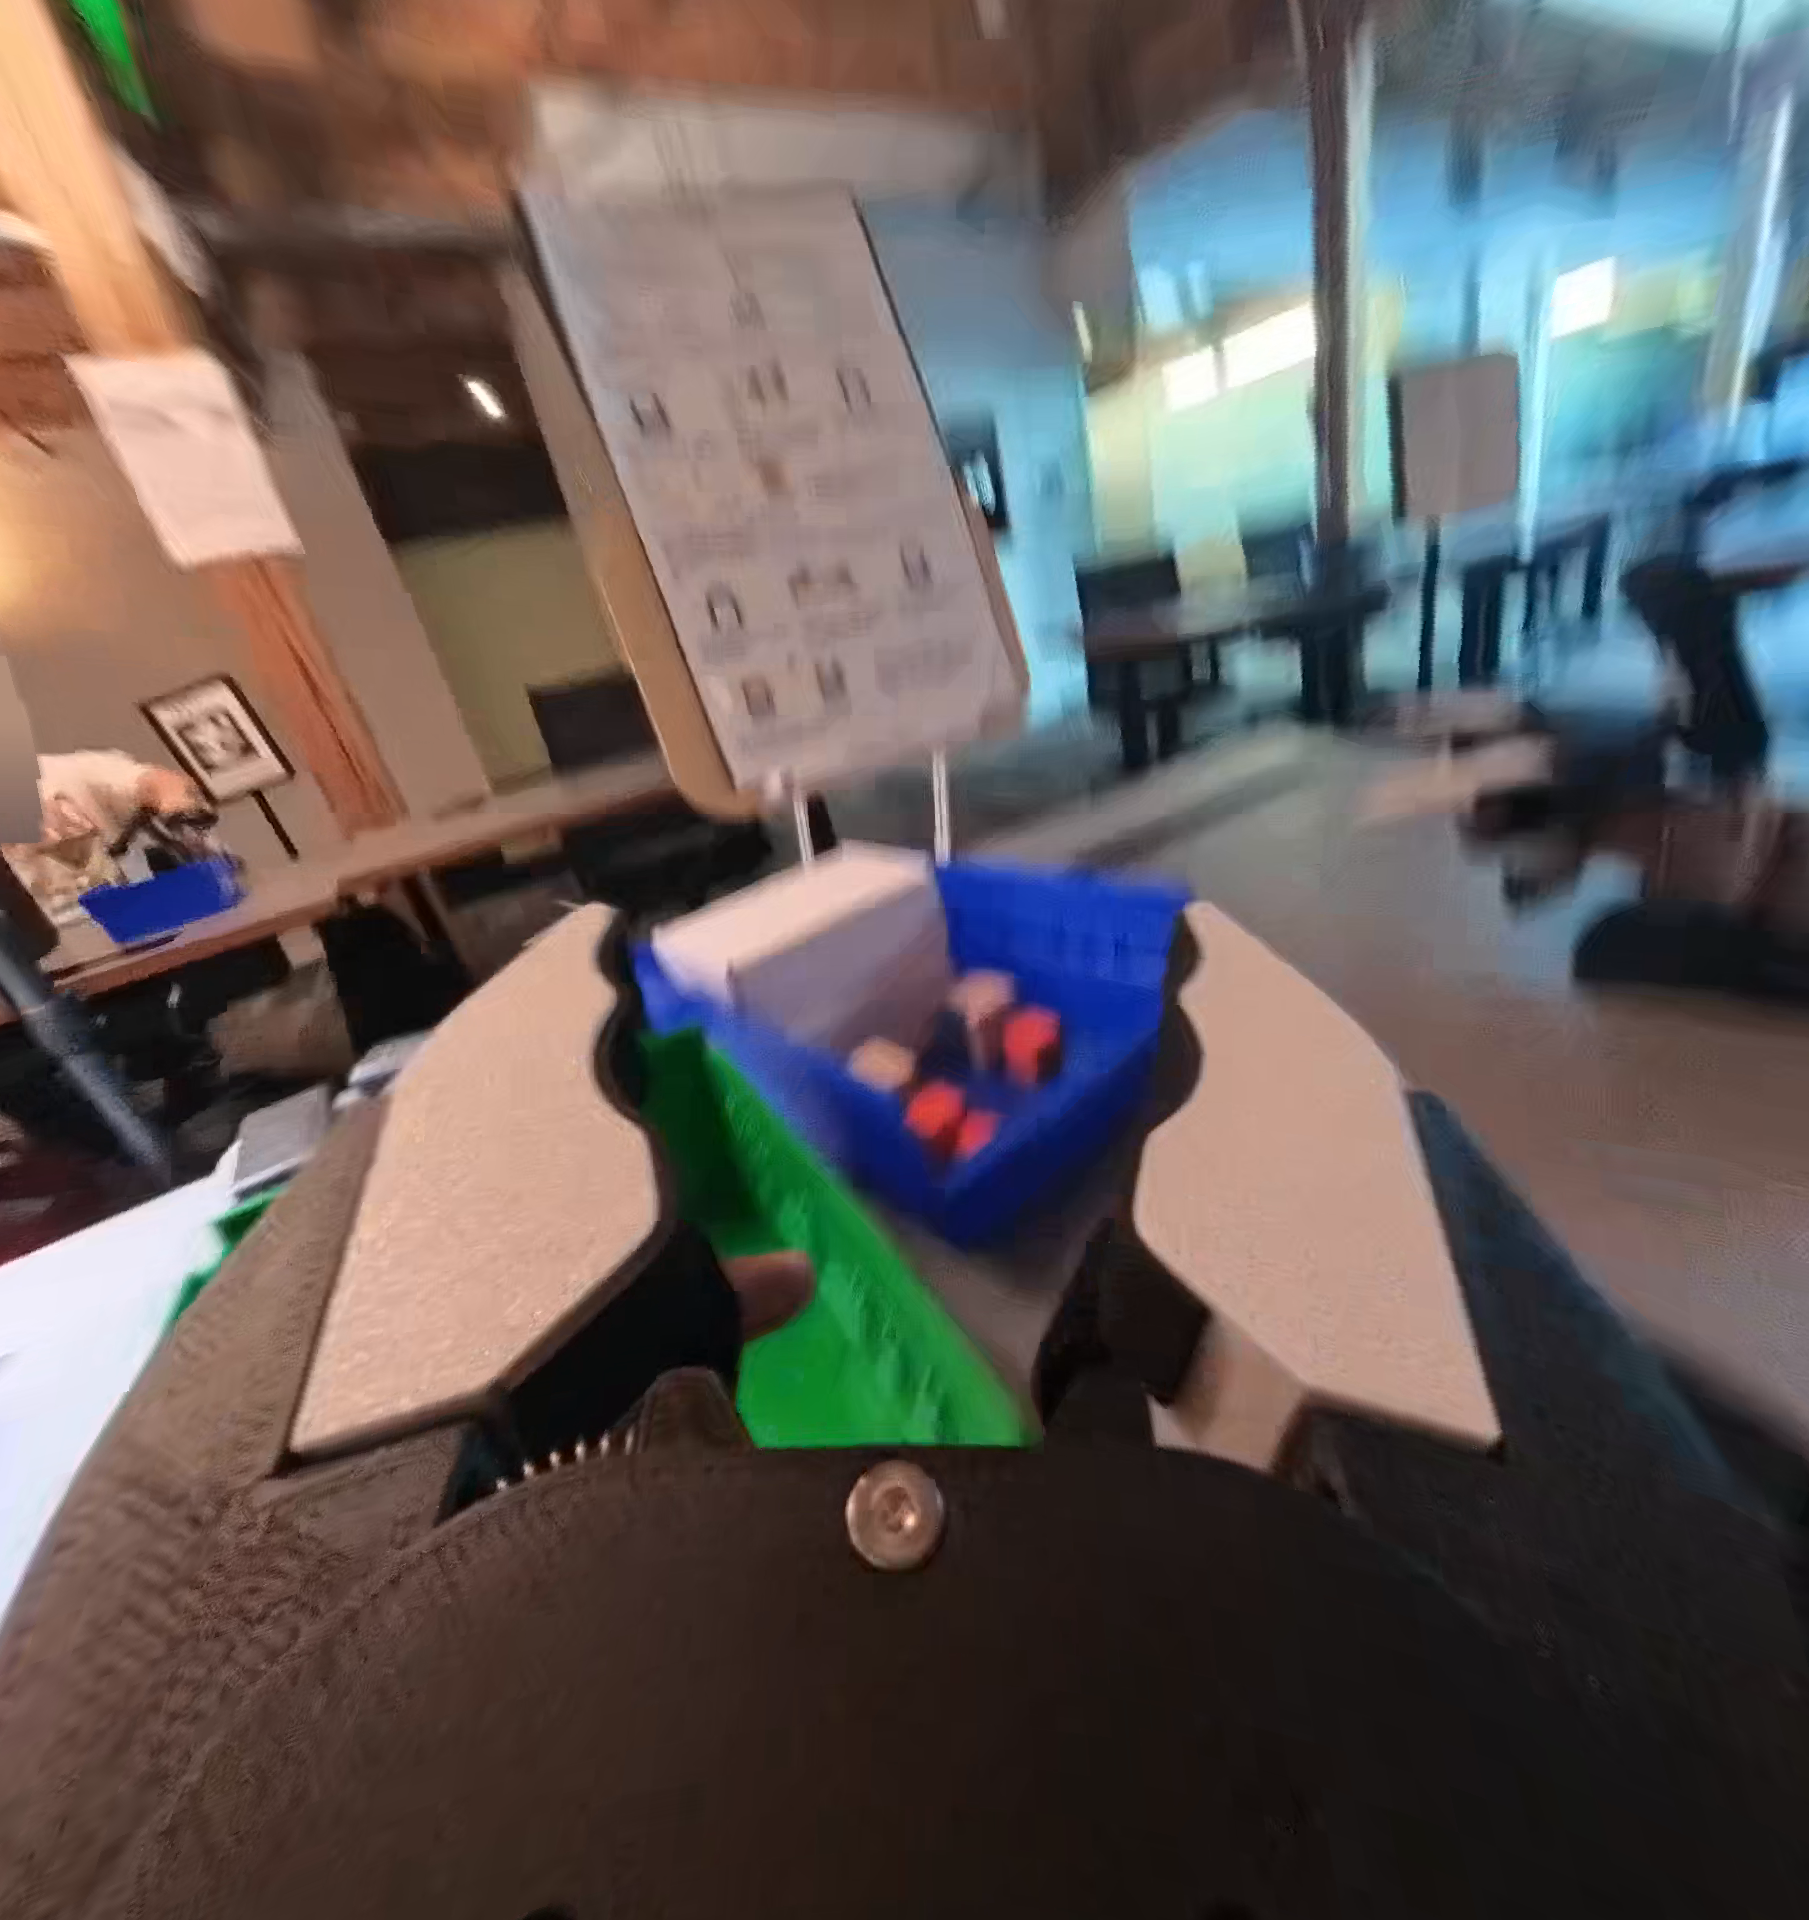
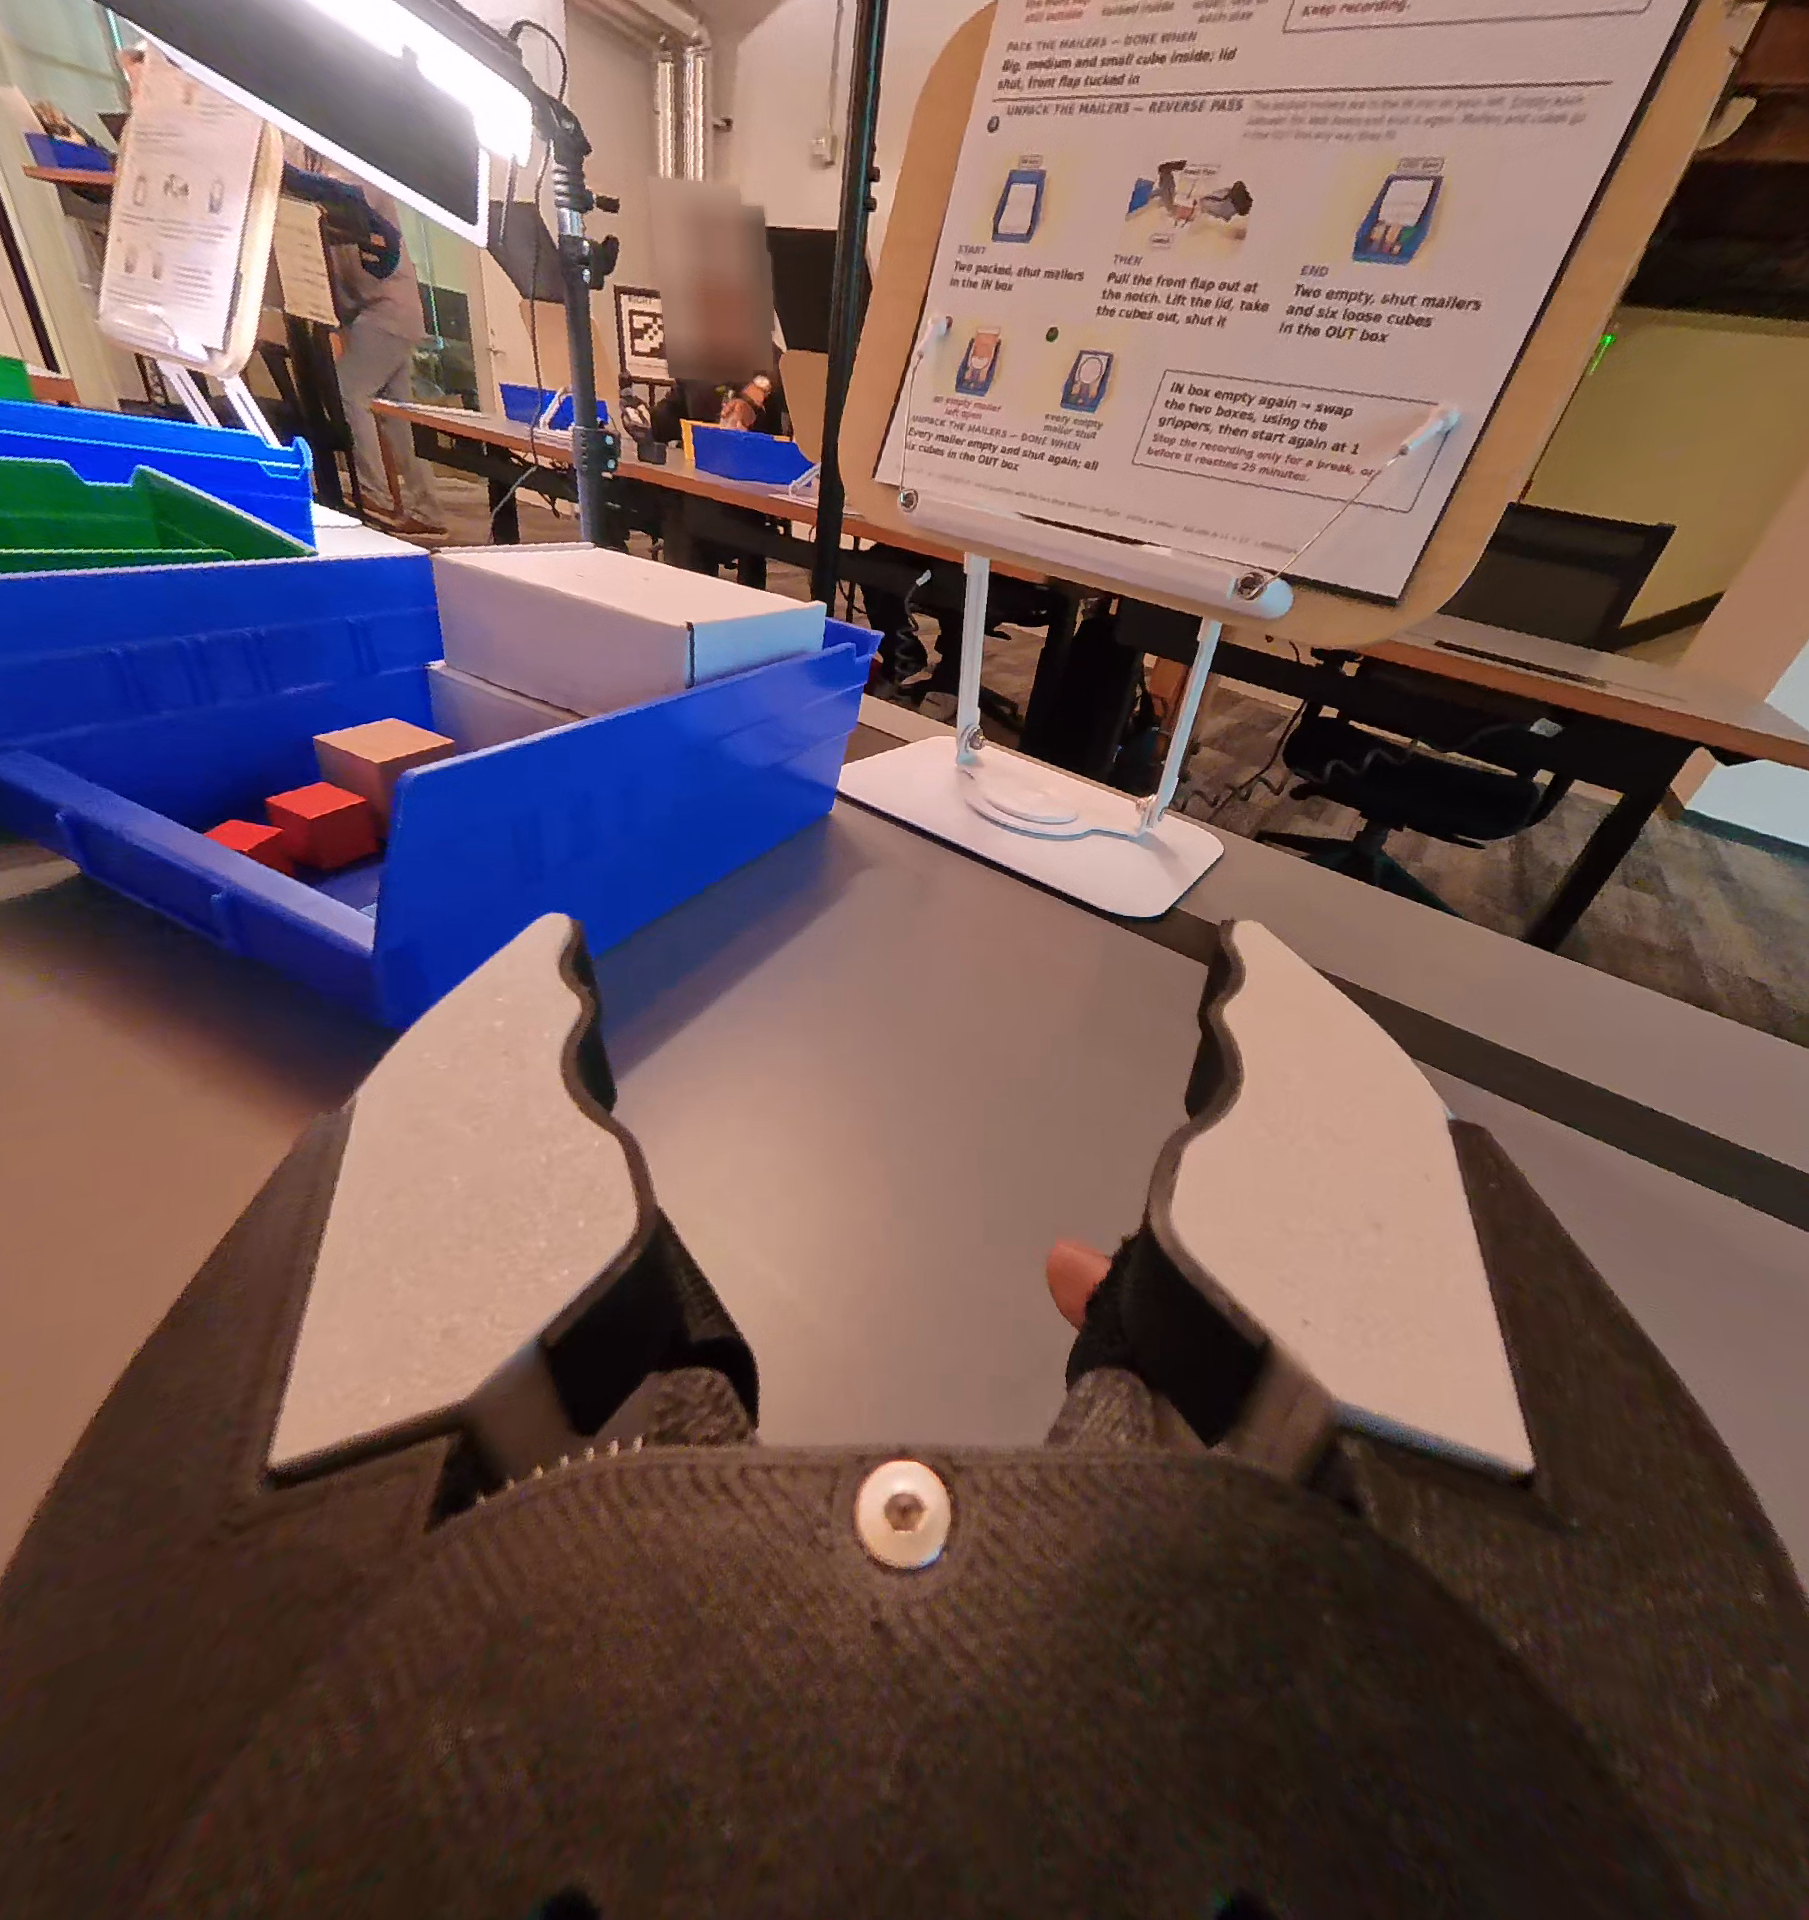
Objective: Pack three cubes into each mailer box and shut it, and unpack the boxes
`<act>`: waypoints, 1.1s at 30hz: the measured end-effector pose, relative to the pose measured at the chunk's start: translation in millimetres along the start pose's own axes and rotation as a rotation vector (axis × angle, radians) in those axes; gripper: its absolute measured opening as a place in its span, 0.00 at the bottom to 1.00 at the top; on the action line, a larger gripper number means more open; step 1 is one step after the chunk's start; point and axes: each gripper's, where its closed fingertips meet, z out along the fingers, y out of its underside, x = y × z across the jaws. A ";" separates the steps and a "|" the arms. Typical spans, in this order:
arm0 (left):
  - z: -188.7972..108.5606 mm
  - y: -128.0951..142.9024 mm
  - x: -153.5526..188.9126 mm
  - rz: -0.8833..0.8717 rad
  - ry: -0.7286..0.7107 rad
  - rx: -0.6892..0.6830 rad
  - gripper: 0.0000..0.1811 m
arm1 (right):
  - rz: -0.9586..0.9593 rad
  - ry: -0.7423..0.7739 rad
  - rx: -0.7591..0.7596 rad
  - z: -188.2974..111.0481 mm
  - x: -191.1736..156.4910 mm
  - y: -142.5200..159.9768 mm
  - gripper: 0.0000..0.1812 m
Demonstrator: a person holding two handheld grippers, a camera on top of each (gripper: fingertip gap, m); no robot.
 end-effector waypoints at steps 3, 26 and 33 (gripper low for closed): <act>-36.1 28.4 -3.2 -0.036 0.156 -0.159 0.74 | 0.028 0.010 -0.002 1.1 2.6 1.4 0.62; -104.2 202.6 -56.4 0.777 0.403 -1.074 0.41 | 0.099 0.012 0.009 1.5 7.5 2.8 0.64; -101.6 207.4 -57.9 0.900 0.503 -1.150 0.35 | 0.104 -0.029 0.020 2.2 0.8 1.2 0.64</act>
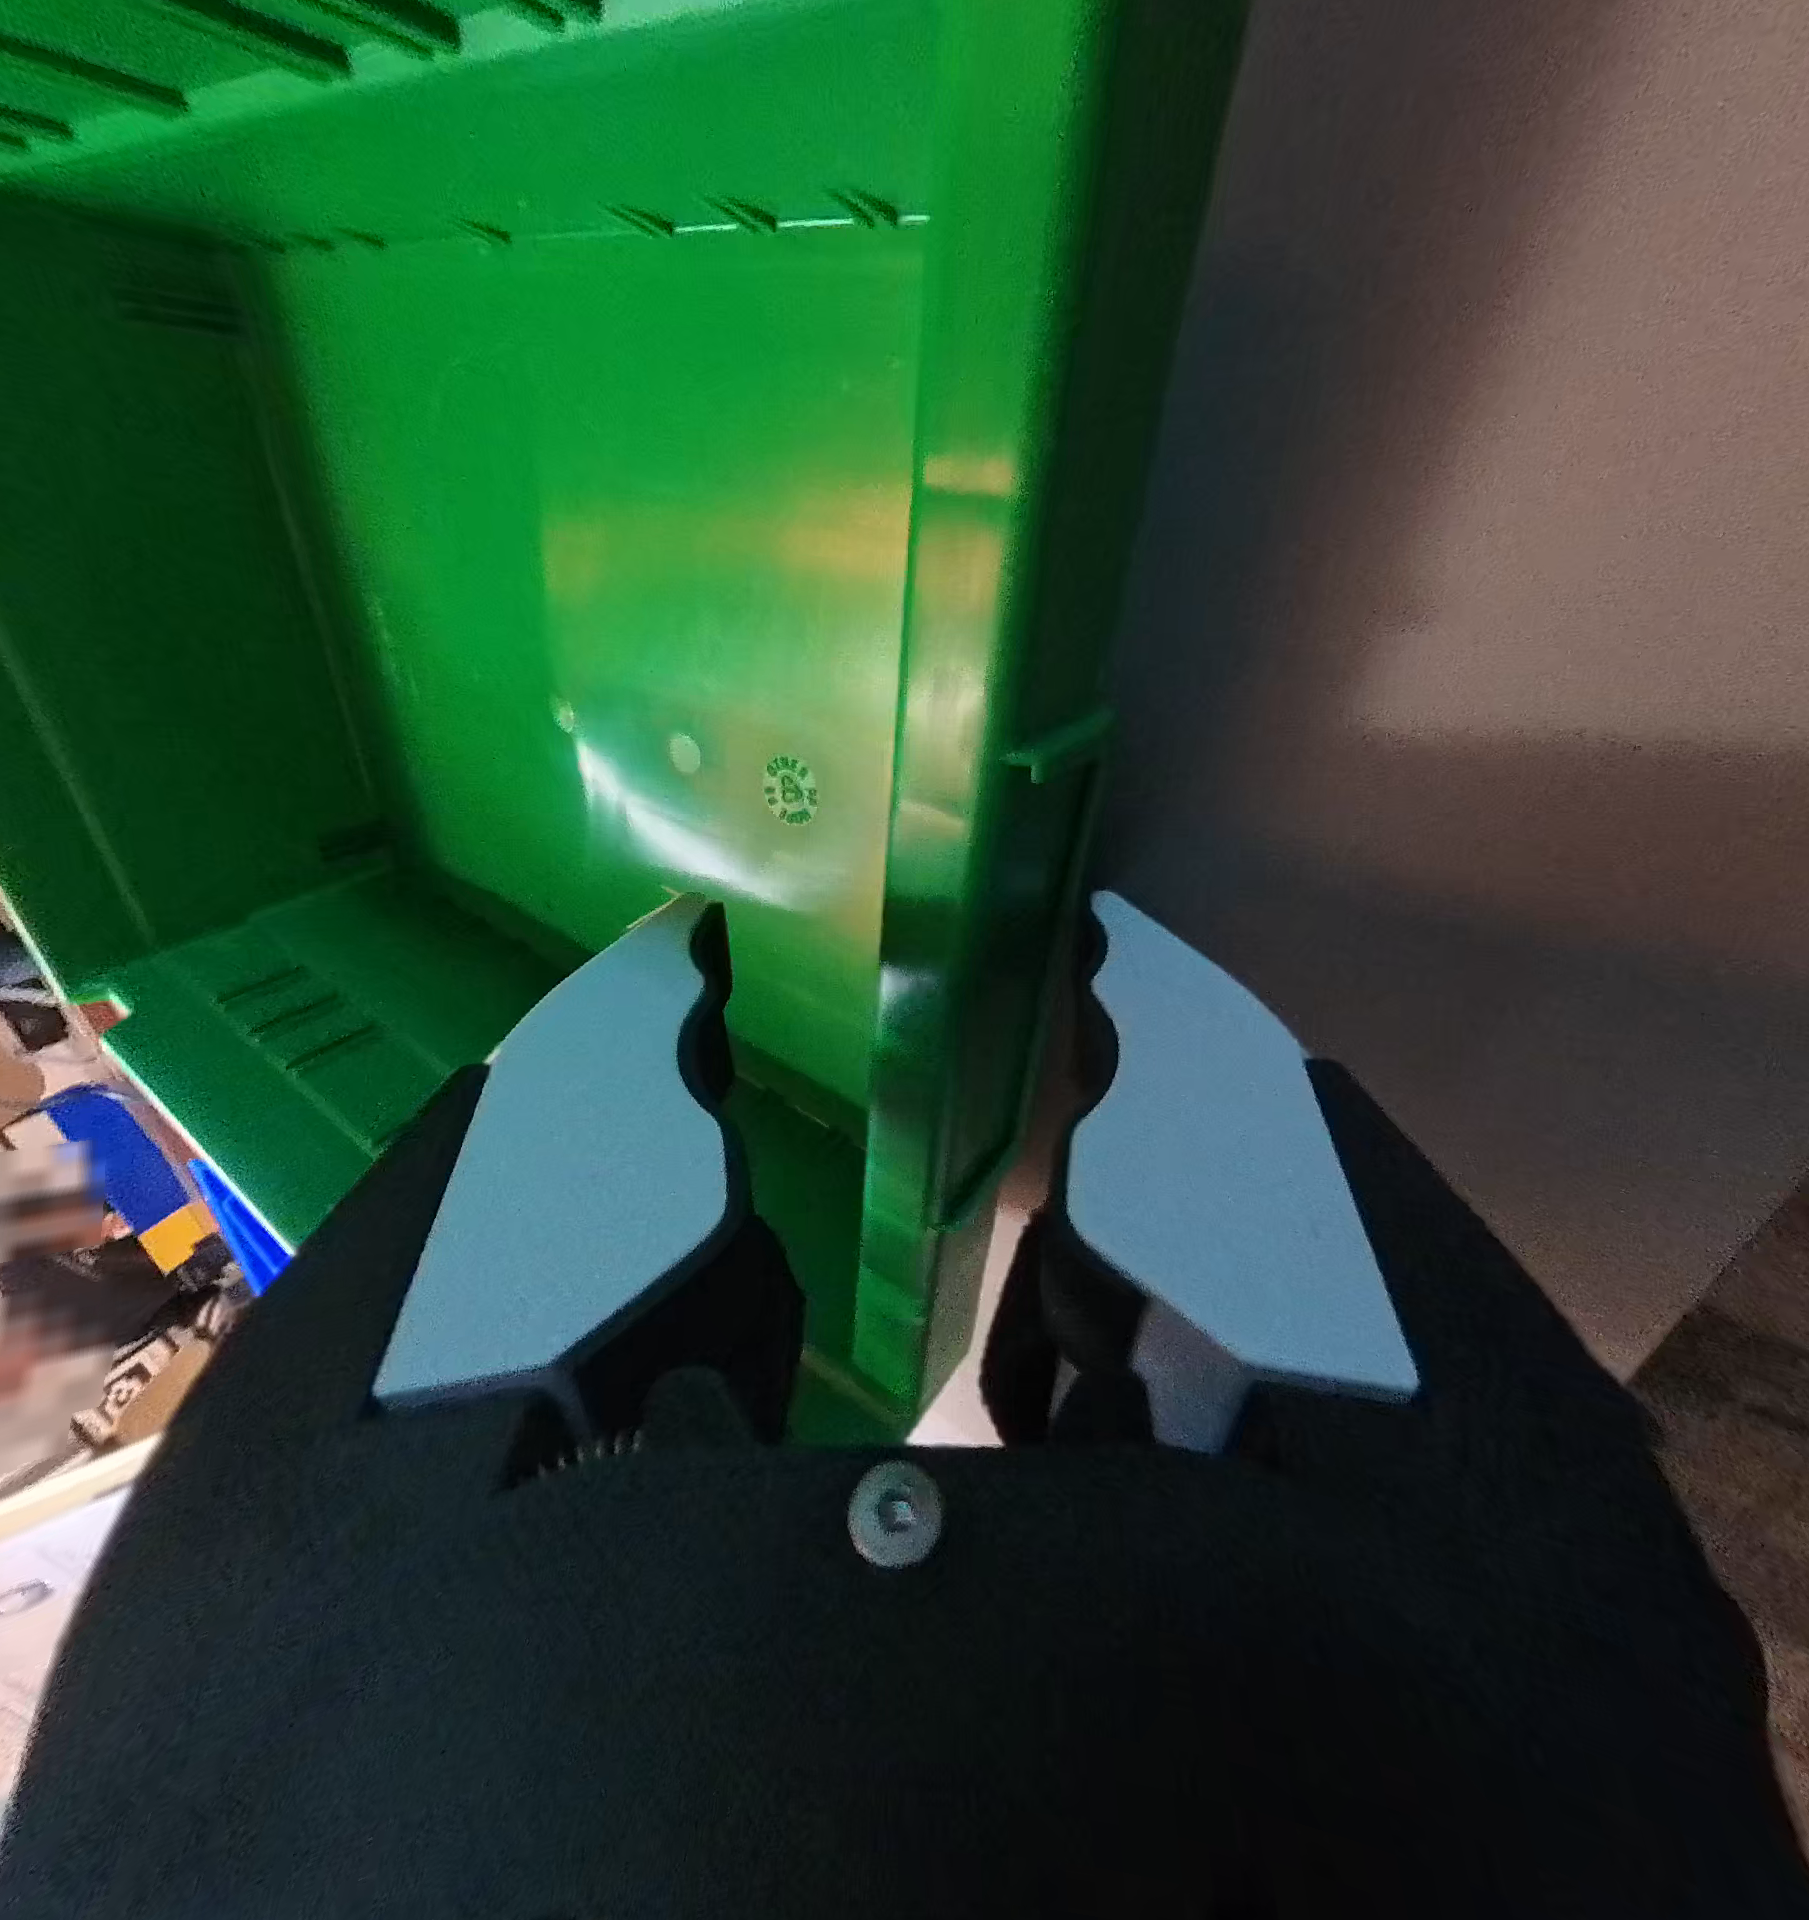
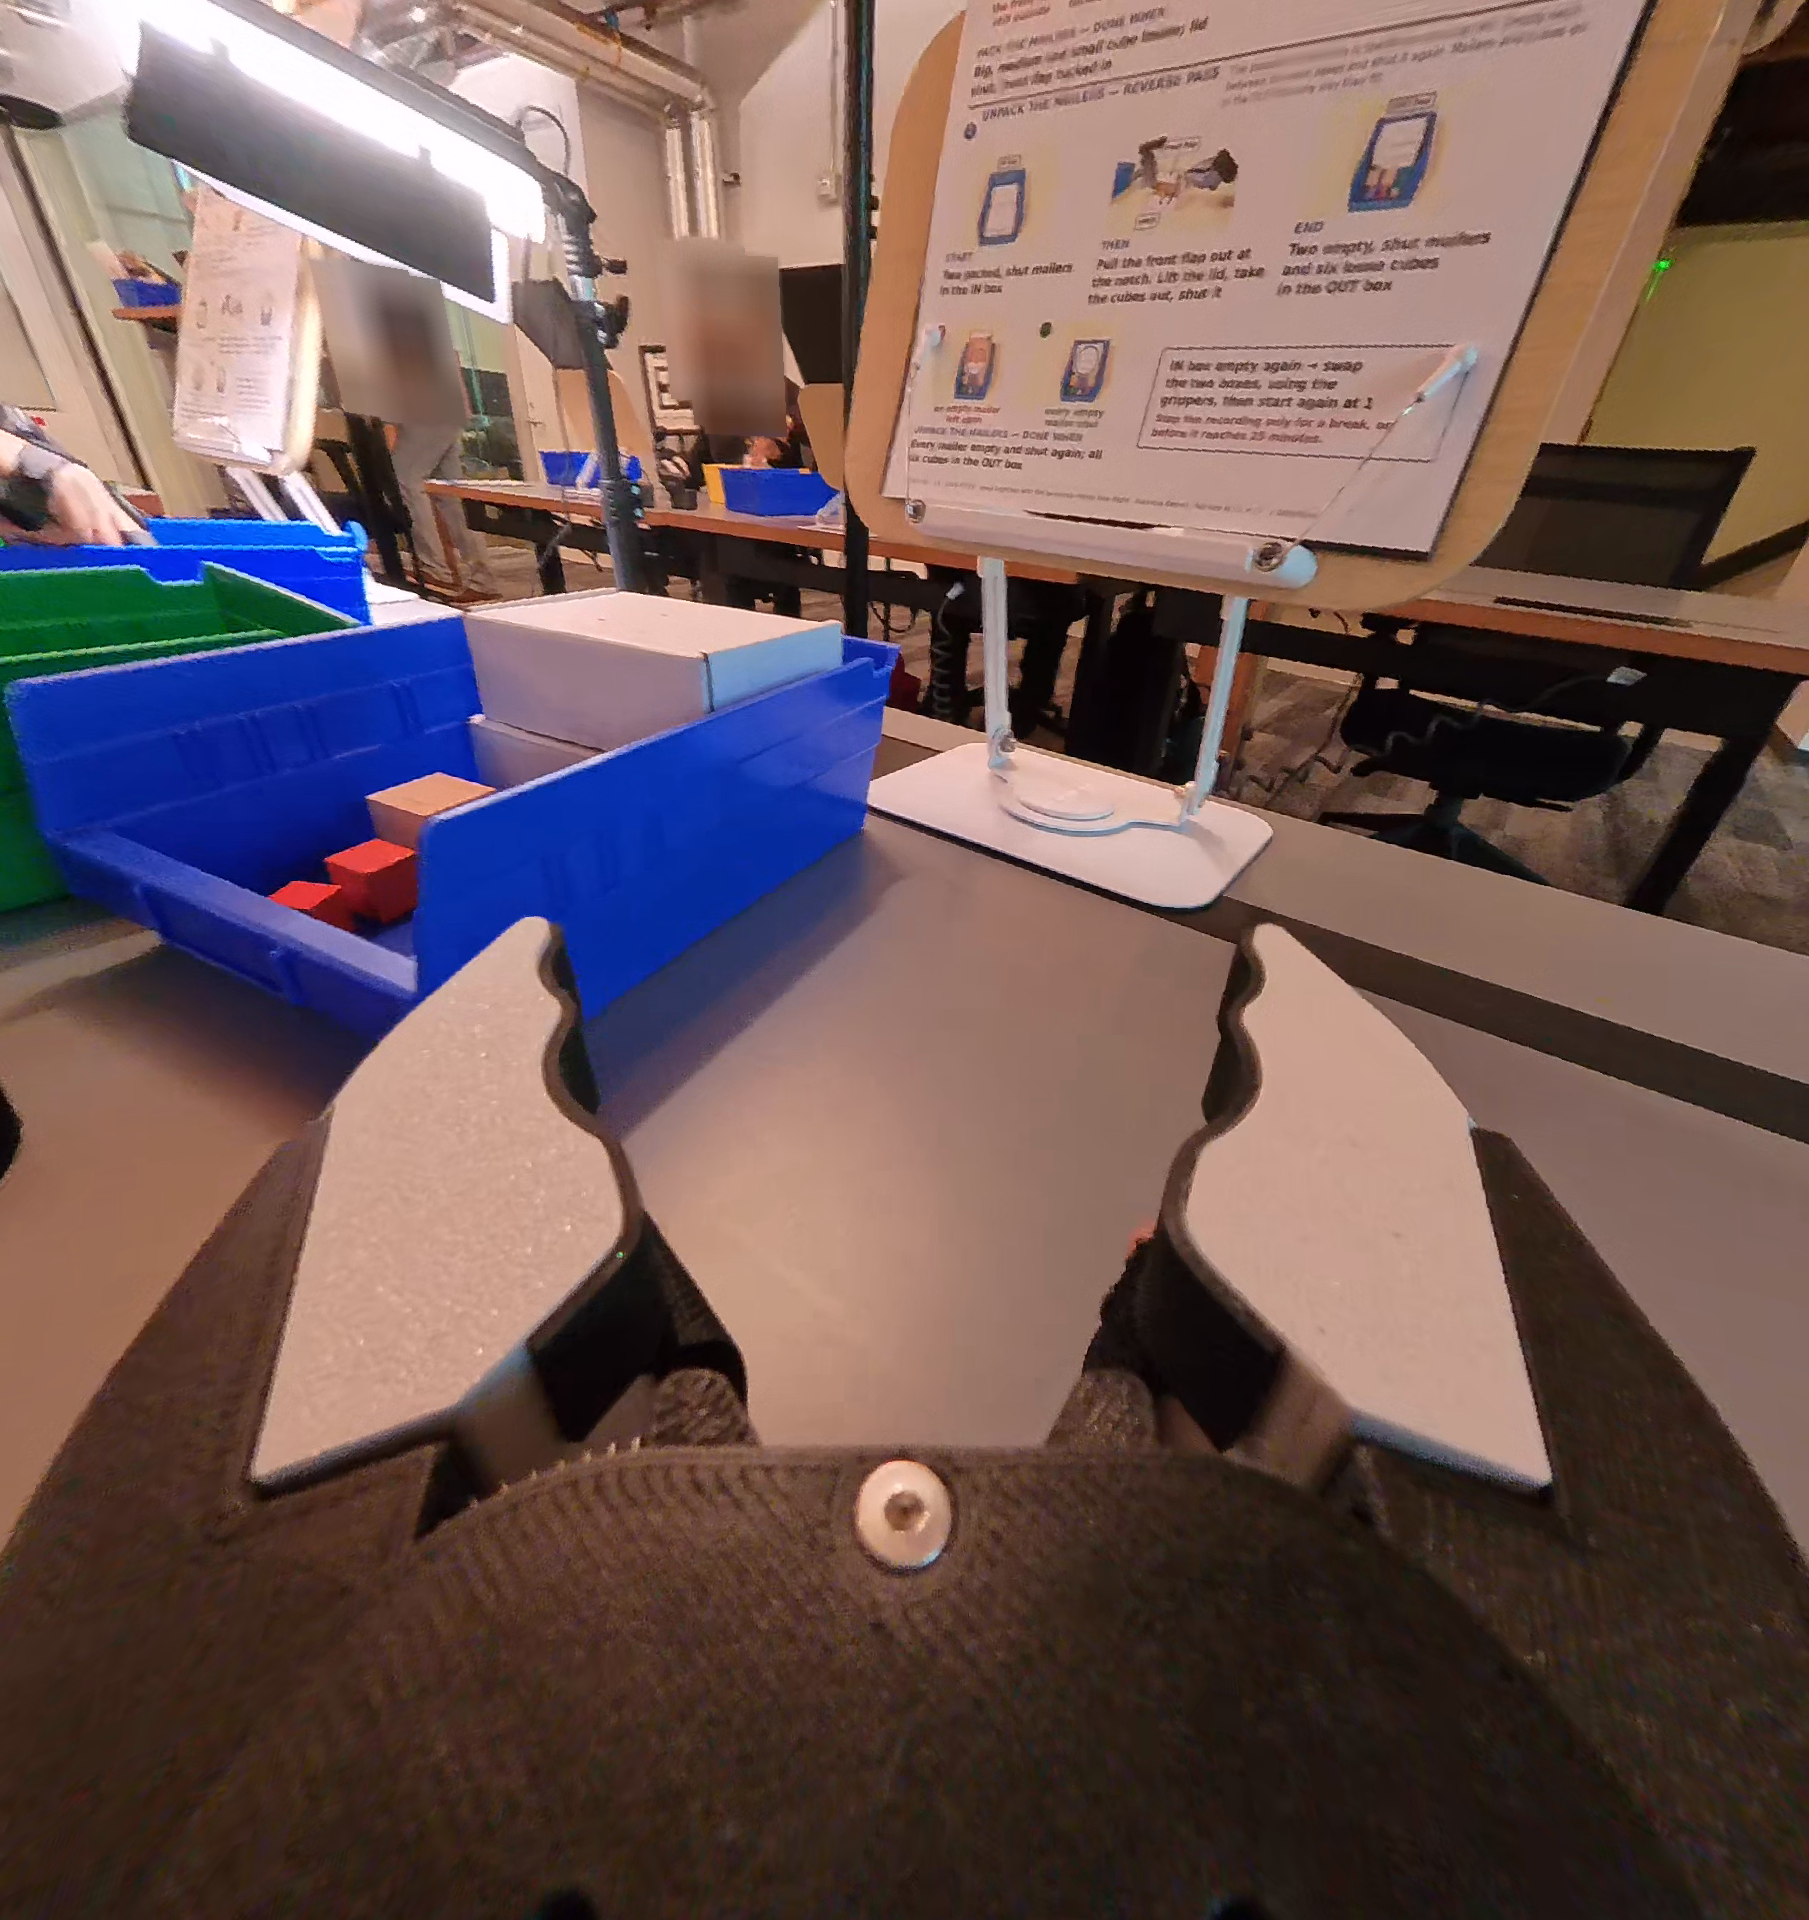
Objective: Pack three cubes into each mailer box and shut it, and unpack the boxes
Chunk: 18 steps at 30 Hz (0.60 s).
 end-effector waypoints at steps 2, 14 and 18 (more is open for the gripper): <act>2.1 -0.4 1.5 0.018 0.064 -0.017 0.34 | 0.021 -0.030 0.012 -0.2 -4.7 -2.0 0.64; 2.2 6.9 27.5 0.073 0.570 -0.208 0.20 | -0.005 -0.054 0.019 -1.1 -9.7 -4.1 0.64; 4.6 6.9 23.9 0.127 0.503 -0.223 0.12 | -0.014 -0.057 0.023 -1.7 -10.6 -5.5 0.64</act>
